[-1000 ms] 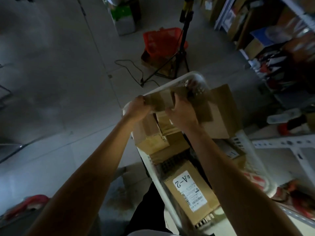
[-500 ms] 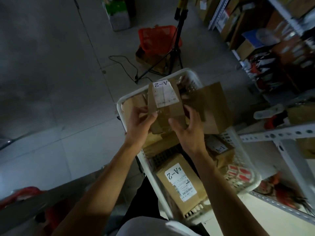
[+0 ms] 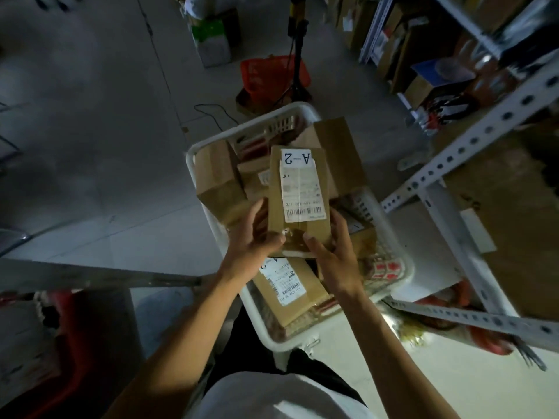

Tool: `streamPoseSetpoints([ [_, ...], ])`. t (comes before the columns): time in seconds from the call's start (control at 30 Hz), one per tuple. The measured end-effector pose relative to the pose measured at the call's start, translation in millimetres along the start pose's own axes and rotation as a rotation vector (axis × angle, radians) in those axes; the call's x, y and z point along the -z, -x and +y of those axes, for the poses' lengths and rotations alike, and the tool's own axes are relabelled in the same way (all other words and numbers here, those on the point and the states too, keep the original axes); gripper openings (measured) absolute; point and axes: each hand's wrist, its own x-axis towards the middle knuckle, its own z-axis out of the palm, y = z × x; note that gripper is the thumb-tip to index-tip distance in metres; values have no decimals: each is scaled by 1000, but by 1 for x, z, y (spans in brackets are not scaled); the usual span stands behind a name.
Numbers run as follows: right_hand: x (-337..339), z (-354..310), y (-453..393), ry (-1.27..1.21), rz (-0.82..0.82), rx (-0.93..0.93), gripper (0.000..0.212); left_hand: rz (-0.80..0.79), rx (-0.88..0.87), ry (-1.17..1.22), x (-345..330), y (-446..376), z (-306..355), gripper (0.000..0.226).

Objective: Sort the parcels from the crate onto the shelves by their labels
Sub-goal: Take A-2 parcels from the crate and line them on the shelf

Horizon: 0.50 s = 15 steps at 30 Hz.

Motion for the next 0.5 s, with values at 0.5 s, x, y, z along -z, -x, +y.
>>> streamPoseSetpoints([
  [0.5, 97, 17, 148, -205, 215, 49, 59, -32, 20, 122, -70, 22, 36, 28],
])
